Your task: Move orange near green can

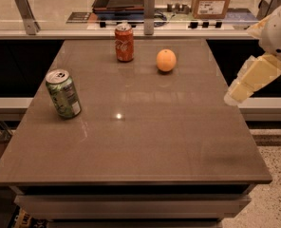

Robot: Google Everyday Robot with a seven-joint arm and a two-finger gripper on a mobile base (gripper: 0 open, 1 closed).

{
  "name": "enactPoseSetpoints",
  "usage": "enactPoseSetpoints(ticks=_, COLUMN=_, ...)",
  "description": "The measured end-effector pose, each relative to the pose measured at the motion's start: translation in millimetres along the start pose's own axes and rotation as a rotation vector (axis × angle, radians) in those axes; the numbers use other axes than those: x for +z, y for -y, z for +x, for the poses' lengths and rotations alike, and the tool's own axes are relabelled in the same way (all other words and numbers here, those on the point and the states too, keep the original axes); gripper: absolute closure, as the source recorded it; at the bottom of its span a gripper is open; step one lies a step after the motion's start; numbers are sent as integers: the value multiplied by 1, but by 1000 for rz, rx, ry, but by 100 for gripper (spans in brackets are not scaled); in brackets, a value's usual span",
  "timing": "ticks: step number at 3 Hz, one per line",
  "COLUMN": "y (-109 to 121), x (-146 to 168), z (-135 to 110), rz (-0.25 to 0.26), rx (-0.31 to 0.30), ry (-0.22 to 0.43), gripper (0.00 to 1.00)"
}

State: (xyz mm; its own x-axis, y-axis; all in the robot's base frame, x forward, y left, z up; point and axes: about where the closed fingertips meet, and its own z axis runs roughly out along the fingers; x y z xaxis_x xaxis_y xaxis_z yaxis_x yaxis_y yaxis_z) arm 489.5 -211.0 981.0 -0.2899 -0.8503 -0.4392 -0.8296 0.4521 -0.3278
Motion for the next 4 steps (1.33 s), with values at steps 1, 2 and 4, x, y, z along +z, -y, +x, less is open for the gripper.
enactPoseSetpoints(ticks=1, y=23, x=13, z=-17, rz=64, rx=35, ry=95, gripper=0)
enactPoseSetpoints(ticks=2, y=40, x=35, z=-28, rz=93, rx=79, ry=130, gripper=0)
enactPoseSetpoints(ticks=4, y=43, x=61, z=-36, rz=95, rx=124, ry=96, gripper=0)
